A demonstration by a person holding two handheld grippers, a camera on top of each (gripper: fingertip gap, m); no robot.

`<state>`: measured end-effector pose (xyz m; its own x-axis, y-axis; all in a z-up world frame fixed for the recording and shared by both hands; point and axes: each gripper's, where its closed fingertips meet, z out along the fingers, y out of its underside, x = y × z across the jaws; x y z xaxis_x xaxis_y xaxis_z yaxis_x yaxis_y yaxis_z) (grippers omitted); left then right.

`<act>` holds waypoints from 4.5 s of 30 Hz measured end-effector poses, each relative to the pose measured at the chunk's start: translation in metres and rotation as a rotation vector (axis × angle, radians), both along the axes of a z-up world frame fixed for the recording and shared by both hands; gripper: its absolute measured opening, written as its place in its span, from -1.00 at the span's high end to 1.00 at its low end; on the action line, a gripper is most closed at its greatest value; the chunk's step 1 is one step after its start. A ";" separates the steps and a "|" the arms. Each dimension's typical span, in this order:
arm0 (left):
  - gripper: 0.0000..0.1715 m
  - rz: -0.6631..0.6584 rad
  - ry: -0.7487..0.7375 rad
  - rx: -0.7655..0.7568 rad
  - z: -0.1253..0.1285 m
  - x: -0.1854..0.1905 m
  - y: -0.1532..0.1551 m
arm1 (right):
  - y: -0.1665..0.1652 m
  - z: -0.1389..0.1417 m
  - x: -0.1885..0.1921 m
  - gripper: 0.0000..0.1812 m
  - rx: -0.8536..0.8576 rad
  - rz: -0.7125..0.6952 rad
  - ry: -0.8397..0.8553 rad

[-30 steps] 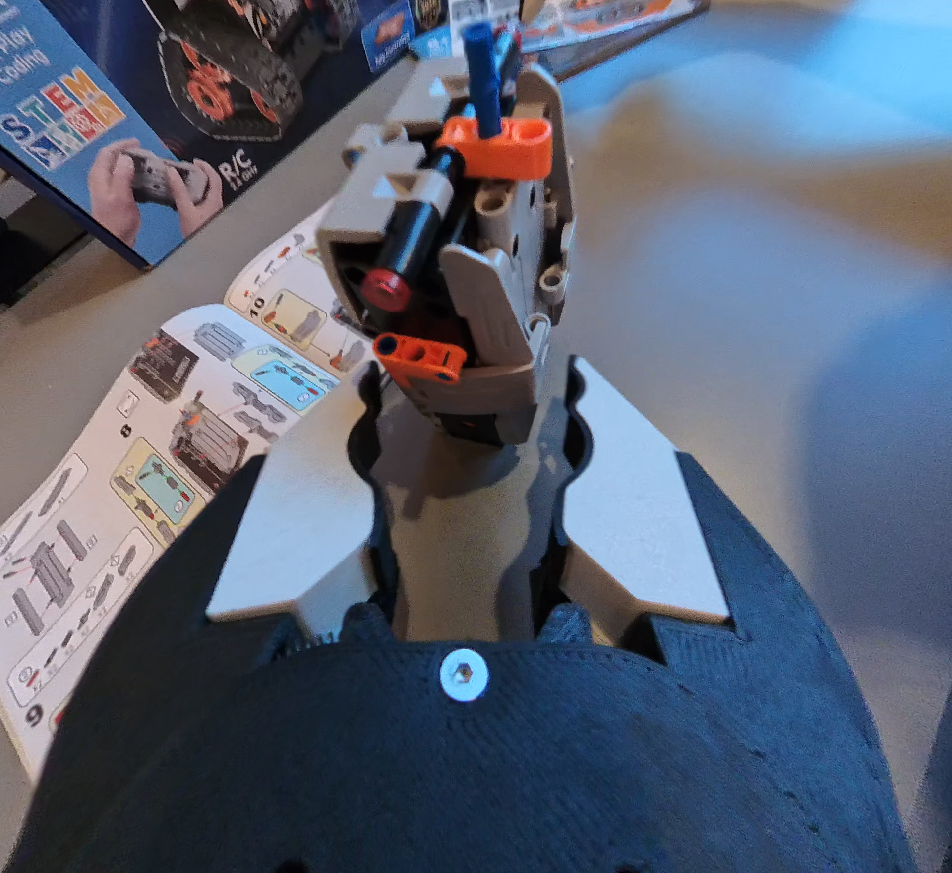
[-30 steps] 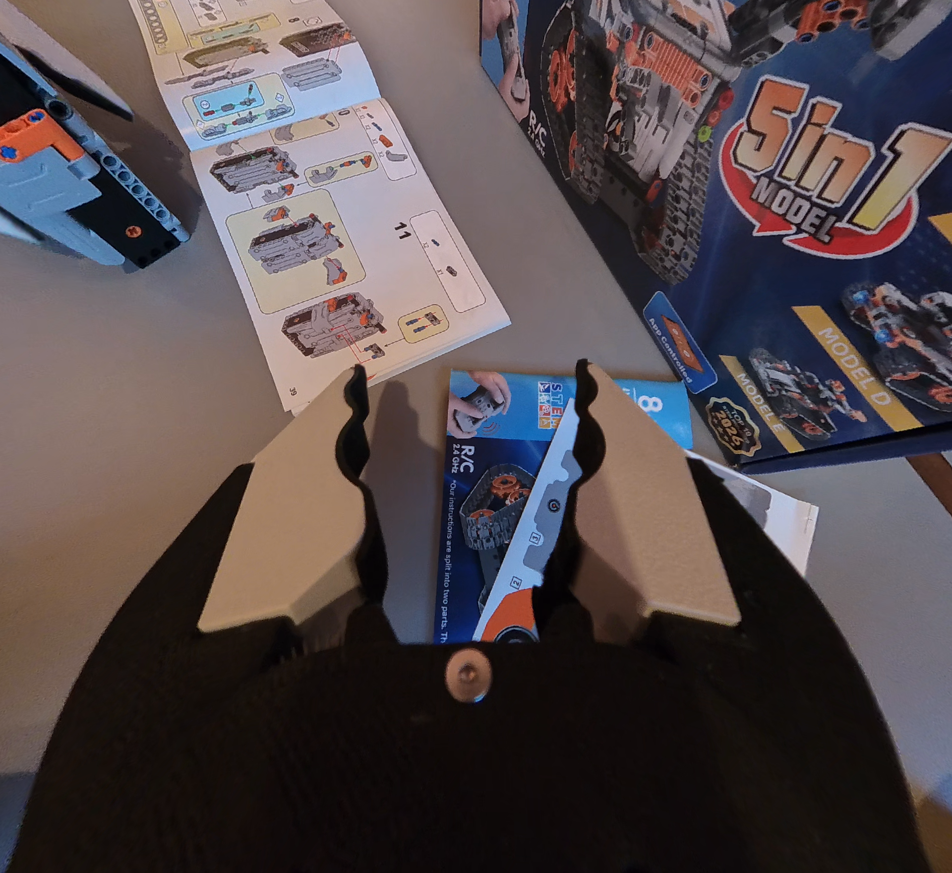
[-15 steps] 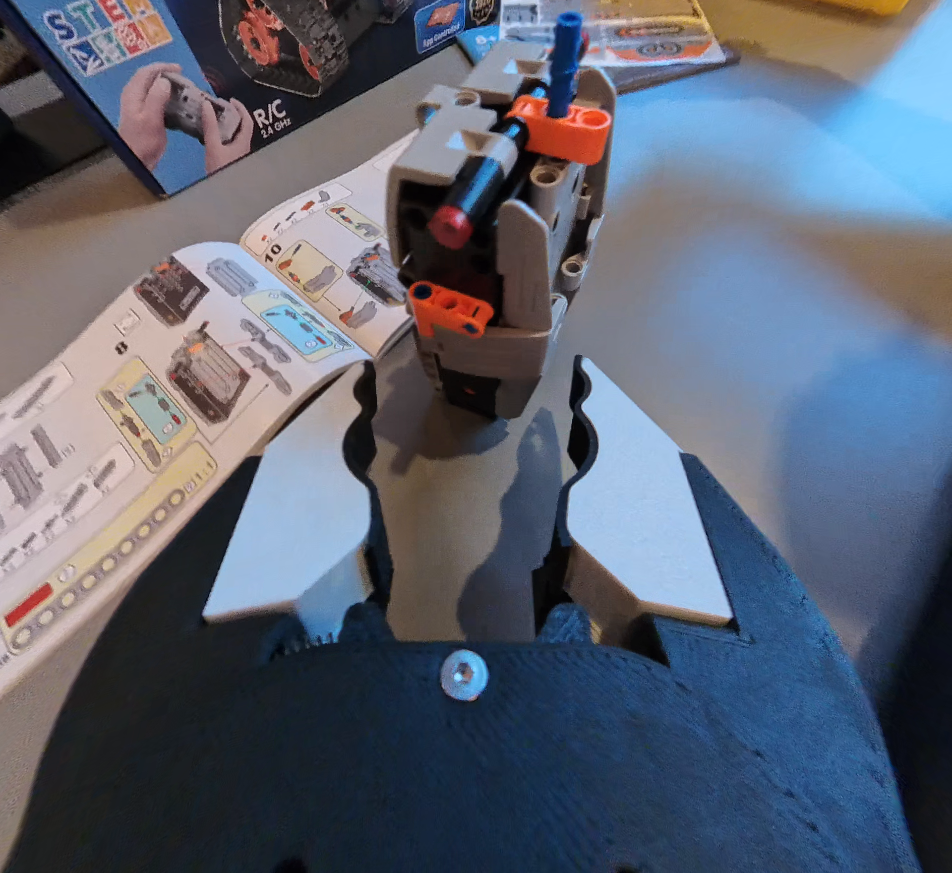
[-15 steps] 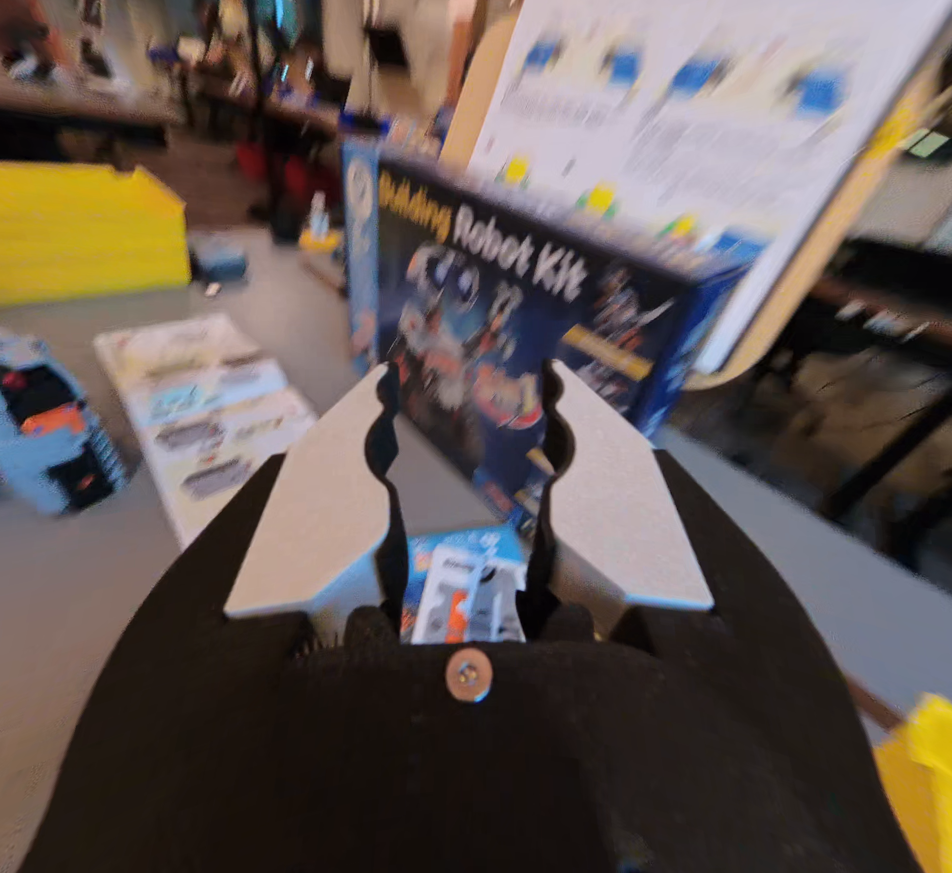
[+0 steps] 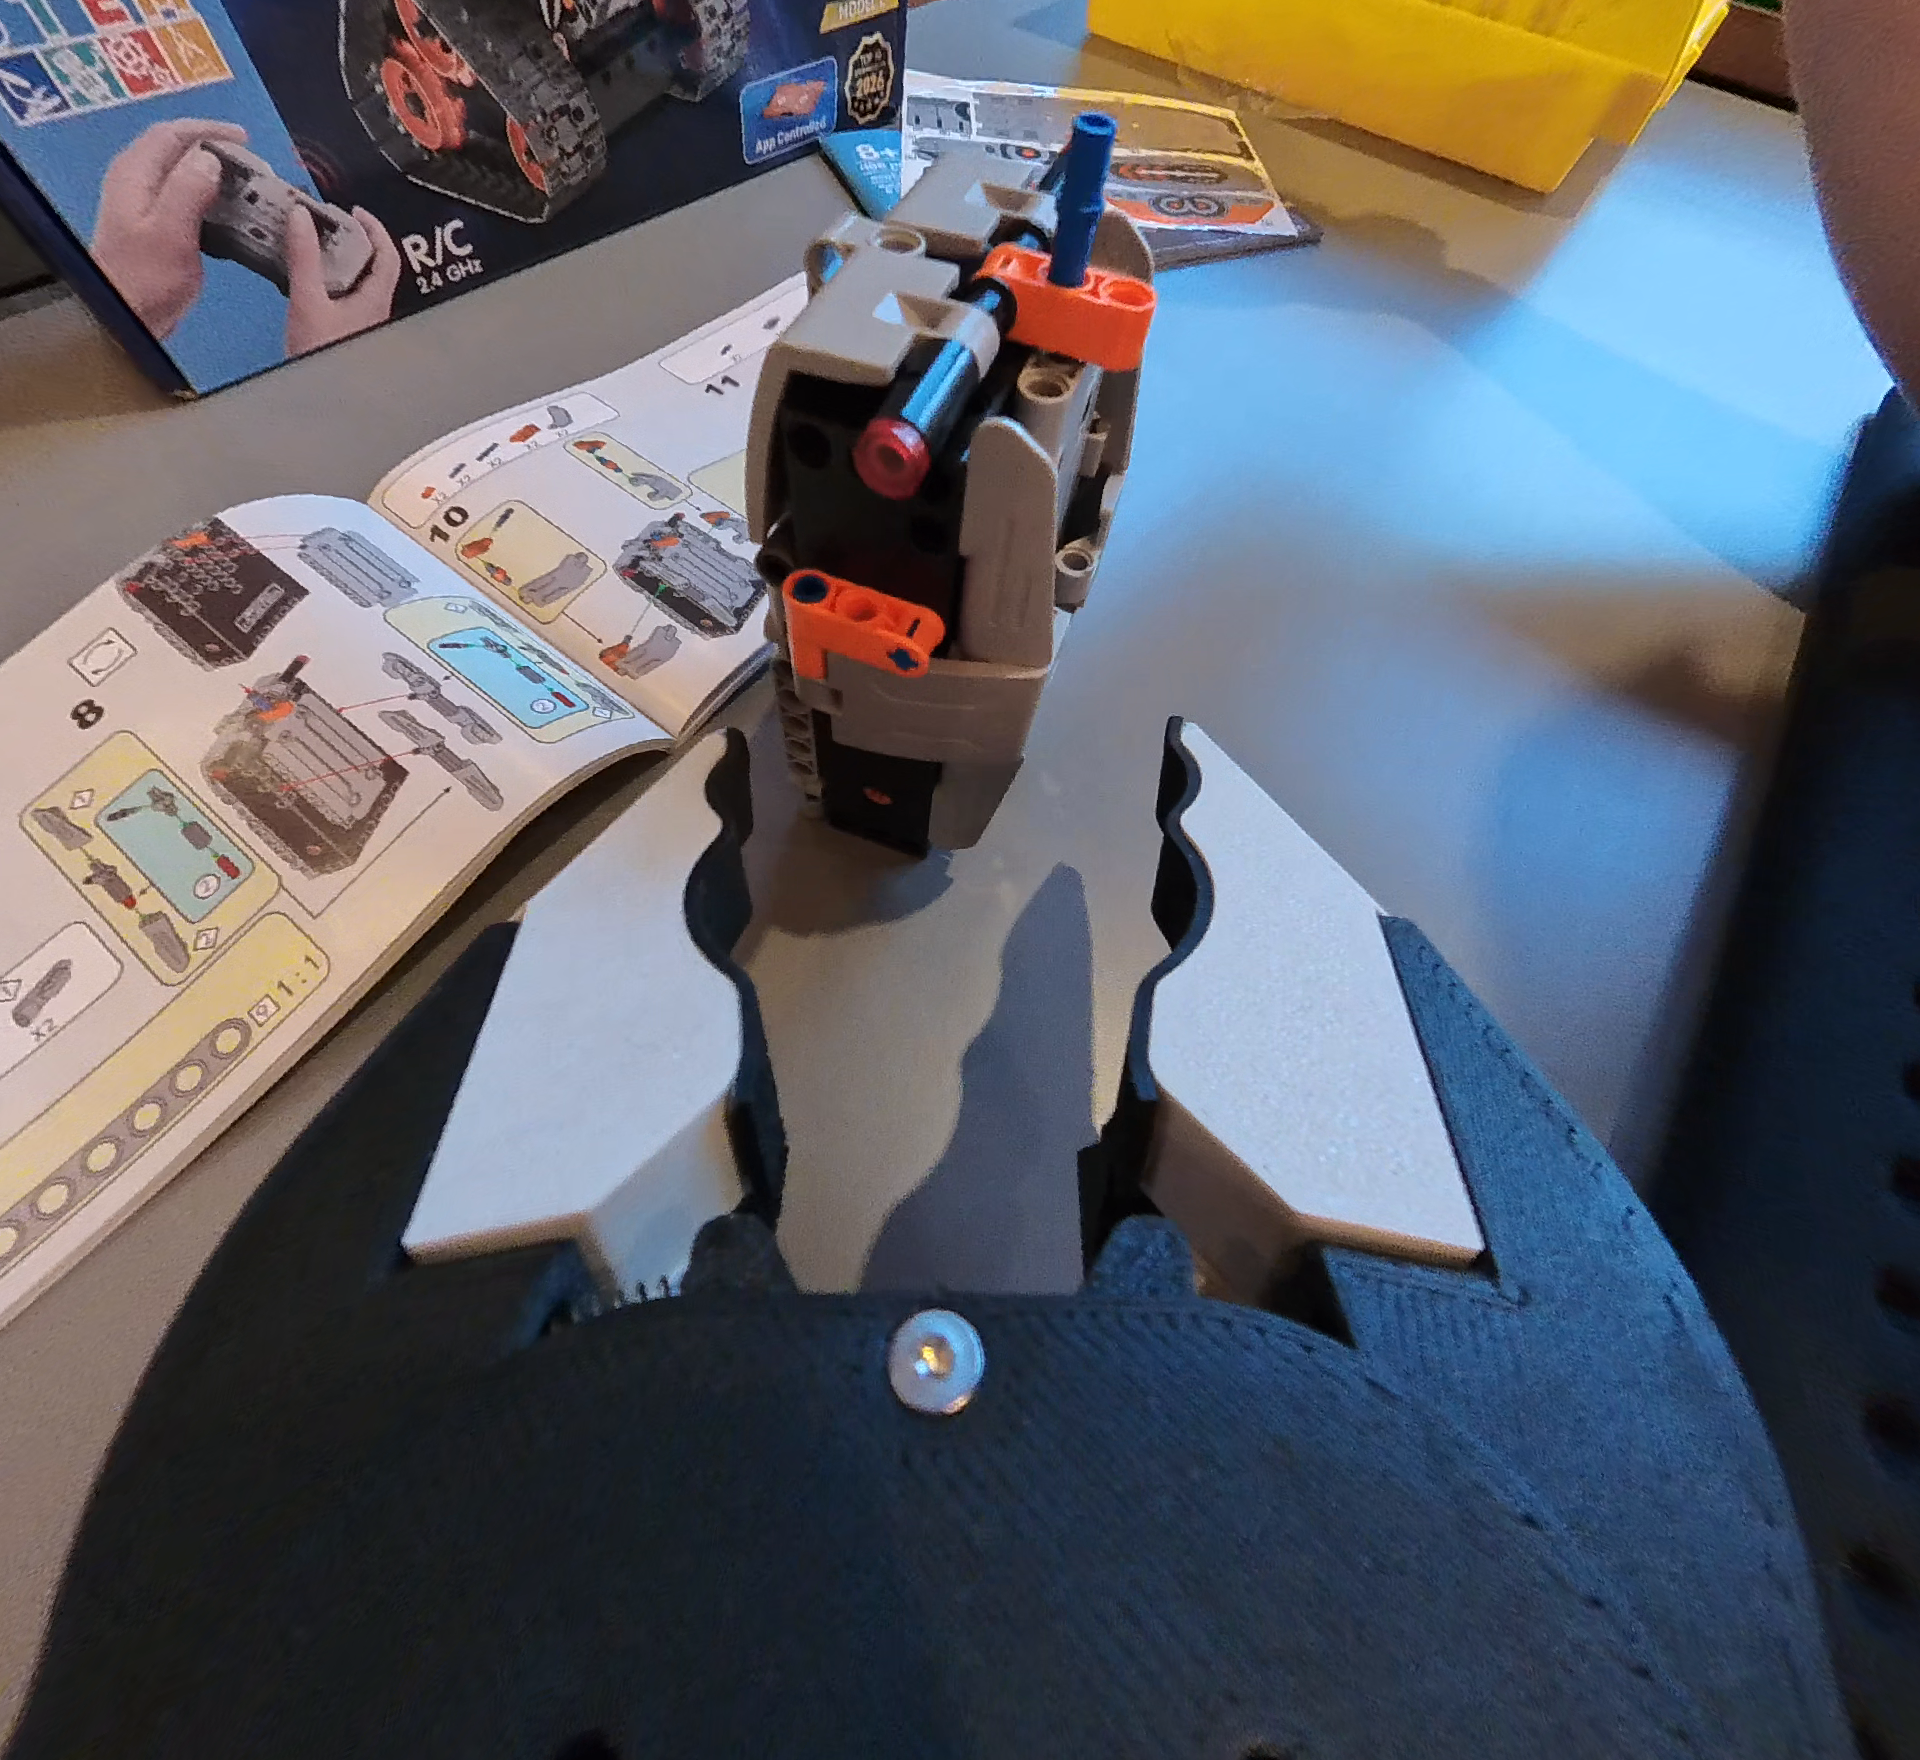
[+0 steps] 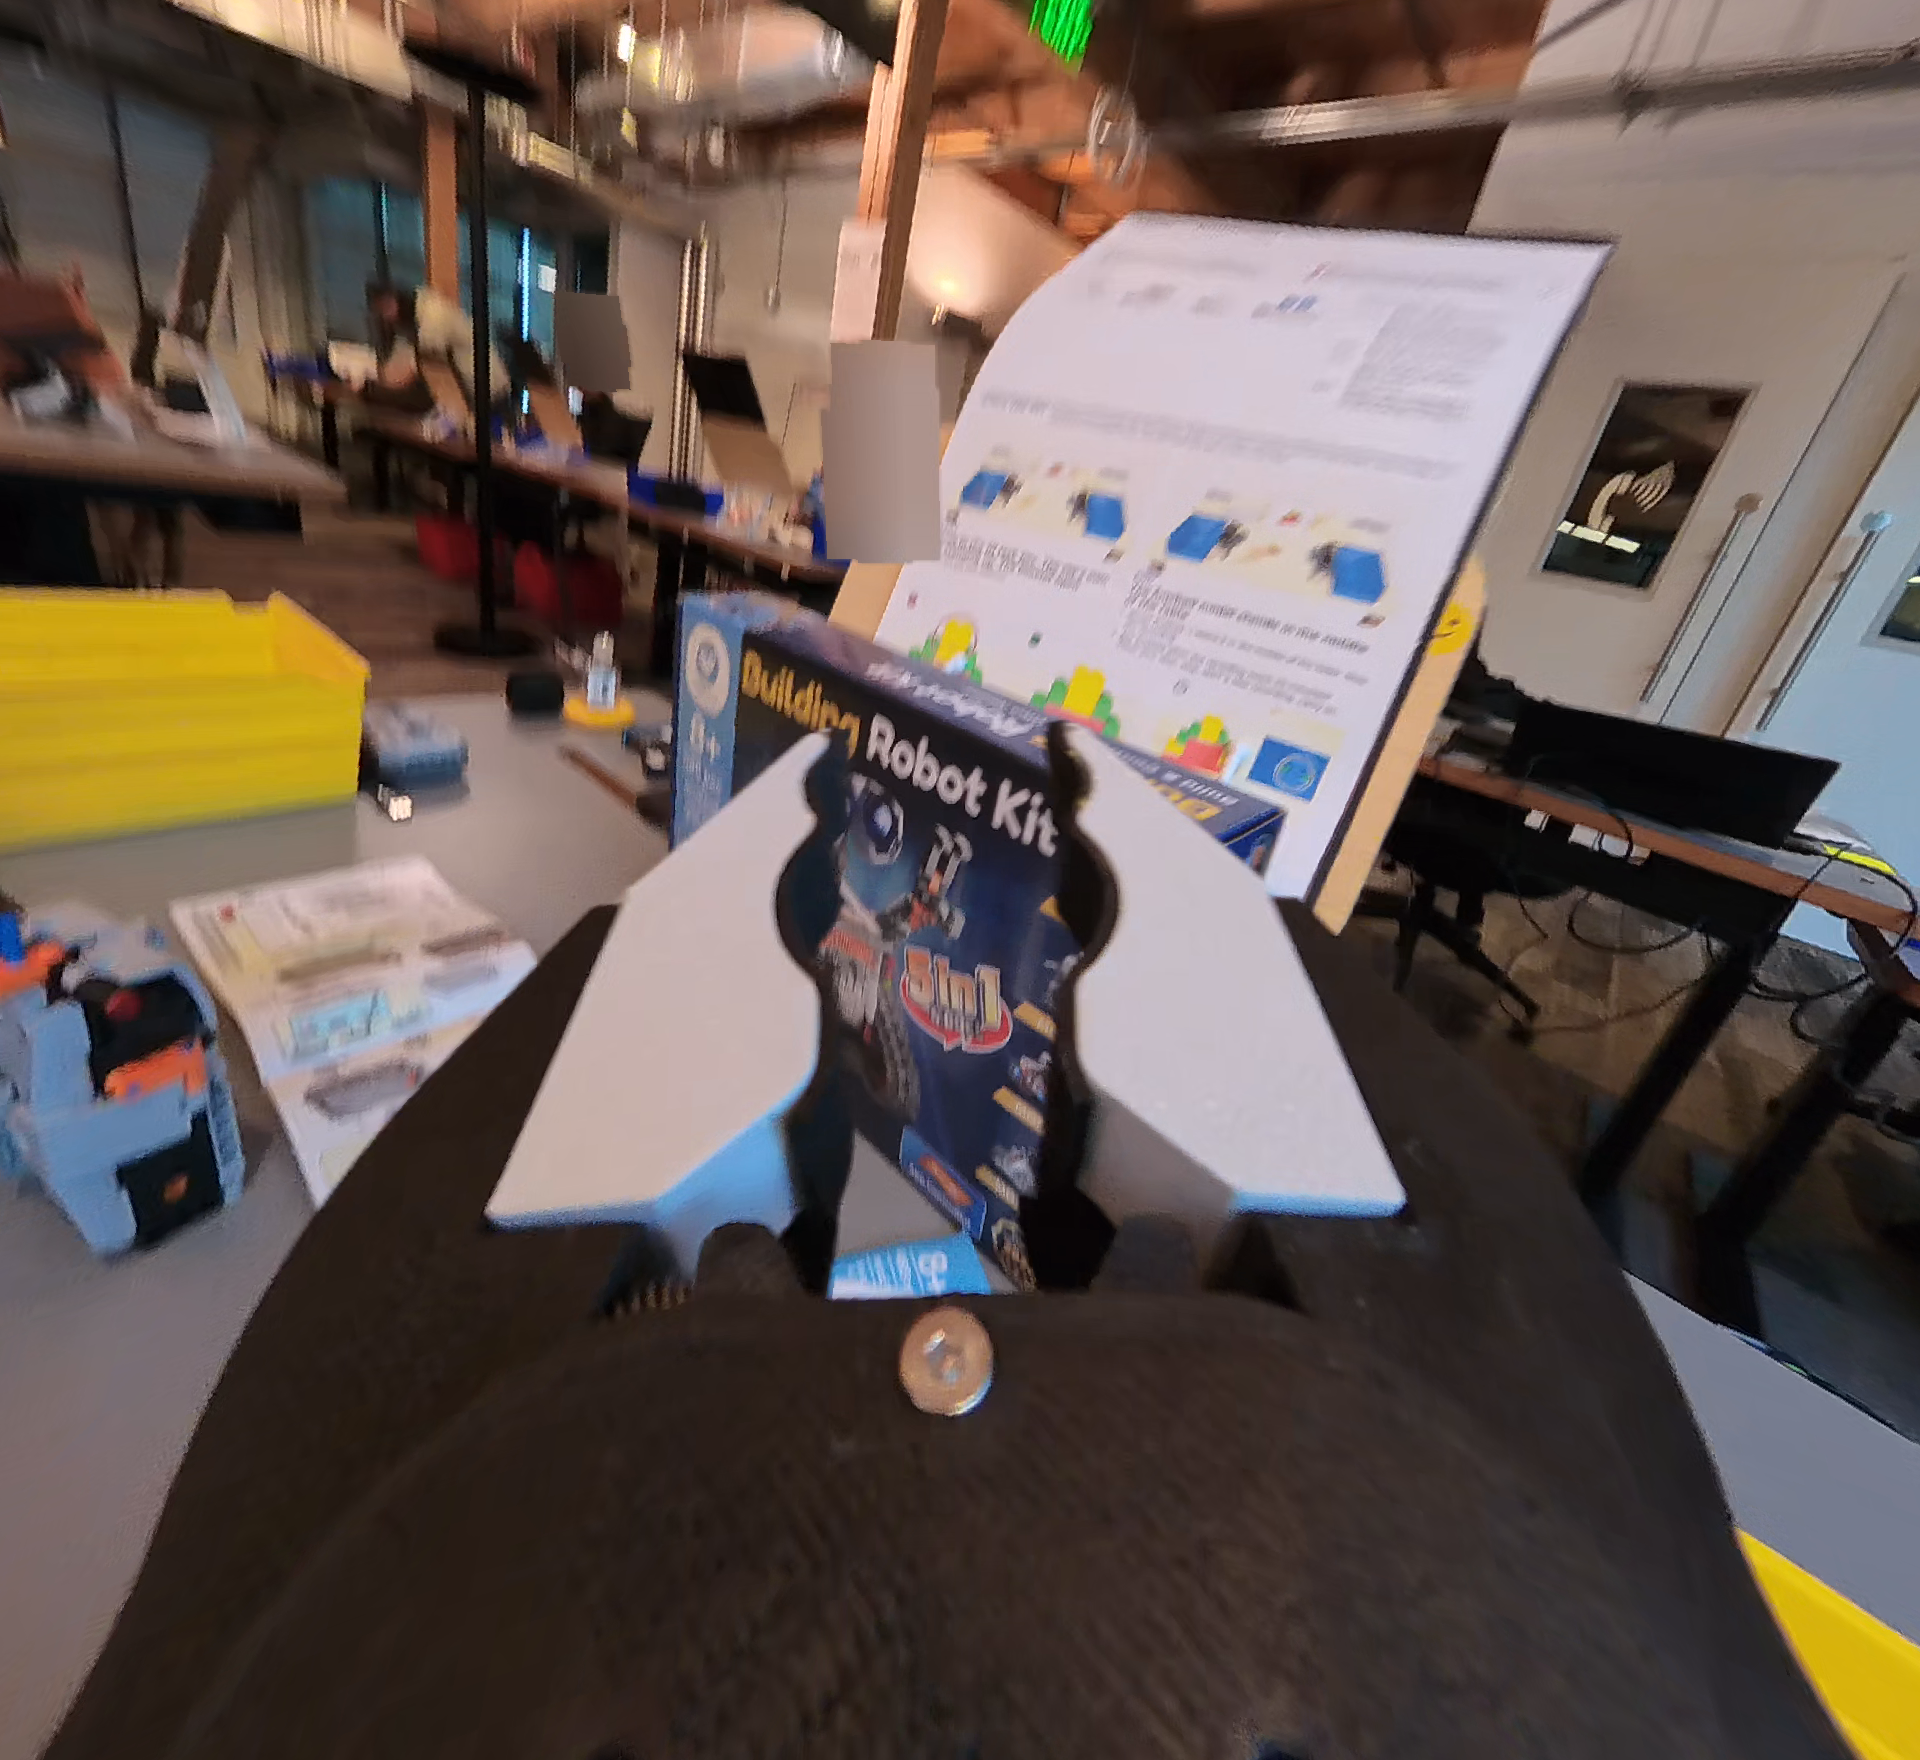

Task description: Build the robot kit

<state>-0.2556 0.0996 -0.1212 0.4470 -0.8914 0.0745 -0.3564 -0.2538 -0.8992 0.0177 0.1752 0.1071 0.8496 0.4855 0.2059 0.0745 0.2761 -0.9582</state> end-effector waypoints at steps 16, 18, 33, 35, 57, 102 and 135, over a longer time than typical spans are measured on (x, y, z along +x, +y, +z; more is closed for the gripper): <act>0.13 0.060 -0.091 0.062 0.020 -0.013 0.012 | -0.005 0.001 -0.045 1.00 0.025 0.060 -0.204; 0.13 0.066 -0.112 0.059 0.023 -0.016 0.014 | -0.005 0.003 -0.051 1.00 0.036 0.069 -0.216; 0.14 0.059 -0.176 0.099 0.042 -0.018 0.010 | 0.000 0.000 -0.107 0.97 0.023 0.180 -0.276; 0.15 0.074 -0.188 0.114 0.046 -0.020 0.011 | 0.000 0.002 -0.106 0.90 0.016 0.188 -0.250; 0.07 0.428 -0.066 0.340 0.187 -0.175 0.029 | 0.014 -0.020 -0.079 0.91 -0.082 0.109 -0.293; 0.23 0.689 0.347 -0.067 0.145 -0.384 0.075 | 0.020 -0.040 -0.087 0.91 -0.159 0.095 -0.411; 0.23 0.727 0.306 -0.167 0.107 -0.406 0.066 | 0.023 -0.052 -0.092 0.91 -0.188 0.108 -0.456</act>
